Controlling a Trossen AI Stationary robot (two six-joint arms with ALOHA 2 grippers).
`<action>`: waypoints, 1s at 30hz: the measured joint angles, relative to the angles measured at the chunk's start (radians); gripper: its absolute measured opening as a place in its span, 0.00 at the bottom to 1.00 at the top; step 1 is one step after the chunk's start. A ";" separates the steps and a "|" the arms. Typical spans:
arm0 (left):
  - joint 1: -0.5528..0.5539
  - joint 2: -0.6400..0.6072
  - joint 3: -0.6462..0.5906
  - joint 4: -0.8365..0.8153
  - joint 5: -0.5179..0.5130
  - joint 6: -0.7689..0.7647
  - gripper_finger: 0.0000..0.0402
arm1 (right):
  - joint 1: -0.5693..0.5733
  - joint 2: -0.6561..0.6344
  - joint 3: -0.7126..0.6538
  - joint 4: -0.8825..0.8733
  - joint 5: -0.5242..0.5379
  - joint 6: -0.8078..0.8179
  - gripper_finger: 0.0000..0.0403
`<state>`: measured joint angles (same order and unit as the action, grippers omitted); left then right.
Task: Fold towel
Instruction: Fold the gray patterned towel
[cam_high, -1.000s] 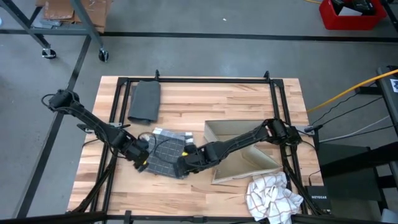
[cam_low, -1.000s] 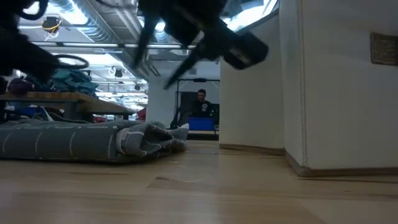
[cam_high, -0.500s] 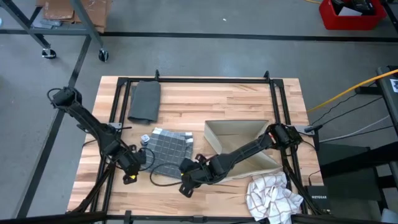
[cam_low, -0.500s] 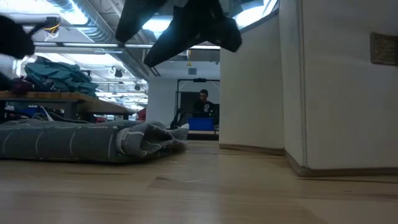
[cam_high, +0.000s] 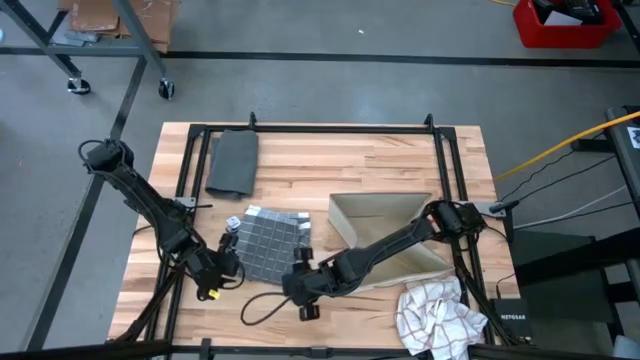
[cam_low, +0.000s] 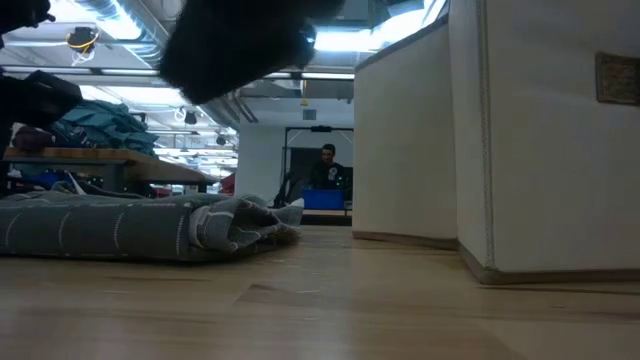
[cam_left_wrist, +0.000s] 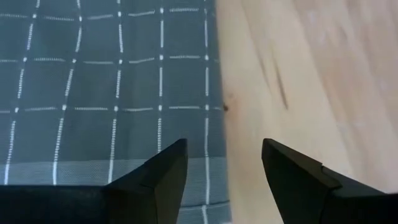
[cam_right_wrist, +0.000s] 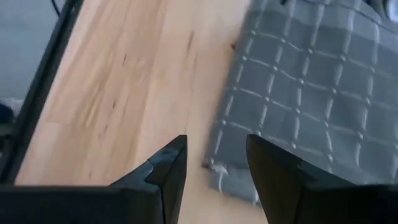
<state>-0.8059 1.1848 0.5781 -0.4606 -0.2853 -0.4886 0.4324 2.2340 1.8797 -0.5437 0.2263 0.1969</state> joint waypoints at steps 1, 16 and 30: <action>0.000 0.009 0.000 0.000 -0.001 0.008 0.49 | 0.000 0.007 0.000 0.014 -0.005 -0.025 0.42; -0.008 0.234 0.003 0.040 -0.013 0.020 0.49 | 0.000 0.099 0.005 0.019 -0.001 -0.126 0.42; -0.008 0.246 0.002 0.067 -0.017 -0.052 0.49 | -0.001 0.121 0.004 0.005 0.043 -0.123 0.42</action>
<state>-0.8135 1.4311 0.5800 -0.3939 -0.3019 -0.5407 0.4316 2.3554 1.8833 -0.5389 0.2692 0.0741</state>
